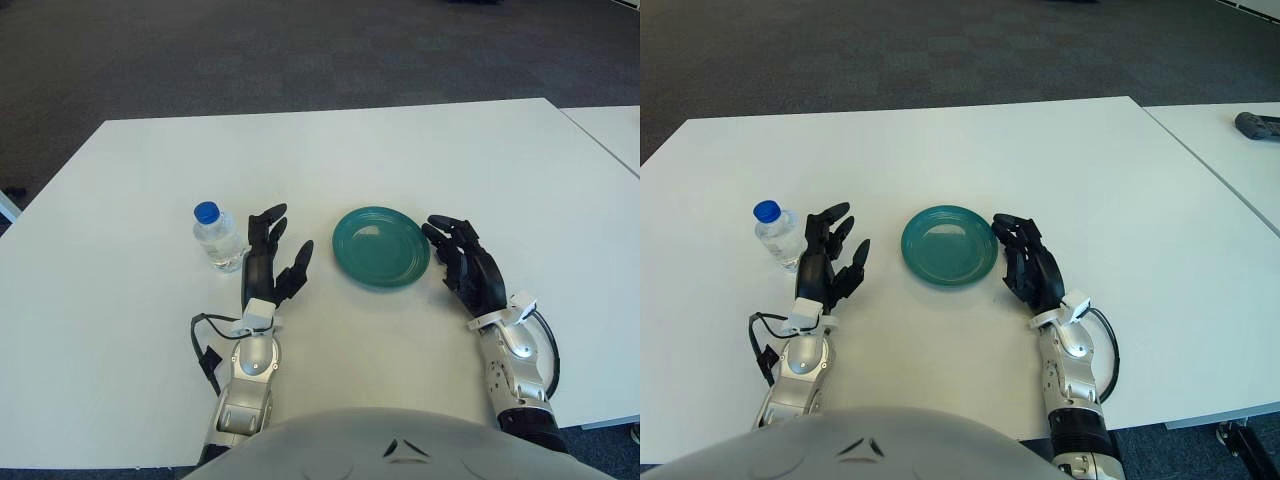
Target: Put the bottle into the plate.
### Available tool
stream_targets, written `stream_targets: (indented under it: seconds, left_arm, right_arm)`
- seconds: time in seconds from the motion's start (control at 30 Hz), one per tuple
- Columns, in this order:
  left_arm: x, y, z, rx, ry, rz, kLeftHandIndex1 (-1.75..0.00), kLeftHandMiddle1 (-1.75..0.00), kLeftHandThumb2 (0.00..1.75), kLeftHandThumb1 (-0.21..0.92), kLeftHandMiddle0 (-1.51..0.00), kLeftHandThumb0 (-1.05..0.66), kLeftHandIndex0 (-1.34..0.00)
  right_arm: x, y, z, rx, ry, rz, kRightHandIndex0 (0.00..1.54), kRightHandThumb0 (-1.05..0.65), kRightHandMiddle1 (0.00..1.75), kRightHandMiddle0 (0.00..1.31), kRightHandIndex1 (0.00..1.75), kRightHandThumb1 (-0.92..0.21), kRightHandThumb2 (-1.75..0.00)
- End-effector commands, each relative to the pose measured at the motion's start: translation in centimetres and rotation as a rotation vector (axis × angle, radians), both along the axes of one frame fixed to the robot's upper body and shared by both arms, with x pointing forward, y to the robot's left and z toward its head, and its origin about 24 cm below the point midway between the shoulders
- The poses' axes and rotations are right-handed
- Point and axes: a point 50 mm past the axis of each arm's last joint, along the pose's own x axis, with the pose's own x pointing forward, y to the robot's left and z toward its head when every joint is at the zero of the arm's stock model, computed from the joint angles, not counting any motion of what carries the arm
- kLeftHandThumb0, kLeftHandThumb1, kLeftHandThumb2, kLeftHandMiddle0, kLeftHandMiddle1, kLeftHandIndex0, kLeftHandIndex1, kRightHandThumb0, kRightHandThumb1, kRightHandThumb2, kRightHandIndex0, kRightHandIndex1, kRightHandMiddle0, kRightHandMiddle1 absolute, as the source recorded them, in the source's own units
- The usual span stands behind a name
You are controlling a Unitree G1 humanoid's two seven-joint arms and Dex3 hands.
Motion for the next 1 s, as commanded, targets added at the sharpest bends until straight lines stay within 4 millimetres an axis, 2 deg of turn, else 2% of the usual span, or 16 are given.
stream_targets:
  seconds: [0.0,0.23,0.47,0.7,0.97]
  left_arm:
    - [0.6,0.3,0.7,0.068,-0.061,-0.027,-0.92,-0.17,0.26,0.92,-0.31,-1.03,0.0]
    - [1.2,0.4,1.3,0.162,-0.105,-0.093,-0.81,-0.1,0.26,0.92,-0.24,-1.05,0.0]
    - [1.5,0.7,1.9,0.173,-0.165,-0.111,-0.81,-0.06,0.29,0.92,-0.21,-1.05,0.0]
    - [1.7,1.4,2.4,0.076,-0.231,-0.008,-0.82,-0.05,0.3,0.92,-0.22,-1.05,0.0]
    - [1.6,2.0,2.8,0.001,-0.277,0.134,-0.85,-0.07,0.23,0.92,-0.27,-1.01,0.0]
  right_arm:
    - [-0.2,0.5,-0.9,0.007,0.044,0.004,0.37,-0.64,1.0,0.13,0.45,-0.92,-0.76]
    - [-0.1,0.7,-1.0,0.007,0.044,0.004,0.37,-0.64,1.0,0.13,0.45,-0.92,-0.76]
    - [0.0,0.8,-1.1,0.007,0.045,0.003,0.37,-0.64,1.0,0.13,0.45,-0.92,-0.76]
    - [0.1,0.8,-1.3,0.006,0.047,0.003,0.37,-0.64,1.0,0.13,0.45,-0.92,-0.76]
    - [0.3,0.8,-1.3,0.006,0.047,0.002,0.37,-0.64,1.0,0.13,0.45,-0.92,-0.76]
